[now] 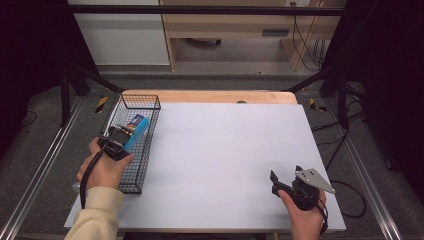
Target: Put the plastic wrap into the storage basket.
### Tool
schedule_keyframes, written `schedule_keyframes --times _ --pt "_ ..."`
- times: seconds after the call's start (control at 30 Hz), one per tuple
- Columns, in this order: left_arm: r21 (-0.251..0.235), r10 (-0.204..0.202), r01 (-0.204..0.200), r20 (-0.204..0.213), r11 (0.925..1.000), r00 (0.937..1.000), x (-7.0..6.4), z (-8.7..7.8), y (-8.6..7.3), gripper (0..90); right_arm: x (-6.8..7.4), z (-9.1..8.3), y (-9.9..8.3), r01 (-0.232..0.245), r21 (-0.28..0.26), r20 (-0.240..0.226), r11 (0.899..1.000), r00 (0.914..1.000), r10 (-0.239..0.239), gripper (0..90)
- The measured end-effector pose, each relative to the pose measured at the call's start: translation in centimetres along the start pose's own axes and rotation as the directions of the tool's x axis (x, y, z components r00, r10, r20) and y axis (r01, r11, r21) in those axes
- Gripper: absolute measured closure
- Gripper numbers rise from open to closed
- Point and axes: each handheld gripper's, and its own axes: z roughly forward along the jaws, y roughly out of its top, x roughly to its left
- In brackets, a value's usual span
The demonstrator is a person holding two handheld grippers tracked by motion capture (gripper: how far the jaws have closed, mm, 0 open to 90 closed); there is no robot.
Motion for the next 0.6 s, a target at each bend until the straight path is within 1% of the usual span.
schedule_keyframes --times 0.13,0.3,0.37,0.47,0.53,0.6 --pt "0.017 0.009 -0.009 0.0 0.9998 1.0 -0.07 0.25 0.31 32.0 0.0 0.01 0.0 0.0 0.001 -0.001 1.0 1.0 0.0 14.4" --pt "0.029 0.012 -0.012 0.013 0.9995 0.9998 0.06 0.4 0.56 32.0 -0.03 0.07 -0.02 -0.002 0.003 -0.003 1.0 1.0 0.002 14.4" --pt "0.043 0.018 -0.019 0.017 0.9989 0.9997 0.07 0.55 0.7 32.0 -0.03 0.1 -0.04 -0.002 0.005 -0.003 1.0 1.0 0.002 14.4" --pt "0.062 0.026 -0.028 0.019 0.9977 0.9995 -0.02 0.77 0.93 32.0 -0.05 0.11 -0.06 -0.004 0.007 -0.001 1.0 1.0 0.004 14.3" --pt "0.069 0.035 -0.036 0.013 0.997 0.9993 -0.1 0.85 1.03 32.0 -0.06 0.11 -0.06 -0.005 0.006 -0.002 1.0 1.0 0.005 14.4" --pt "0.071 0.032 -0.033 0.017 0.9969 0.9993 -0.1 0.88 1.03 32.0 -0.07 0.12 -0.06 -0.004 0.007 -0.002 1.0 1.0 0.004 14.4"
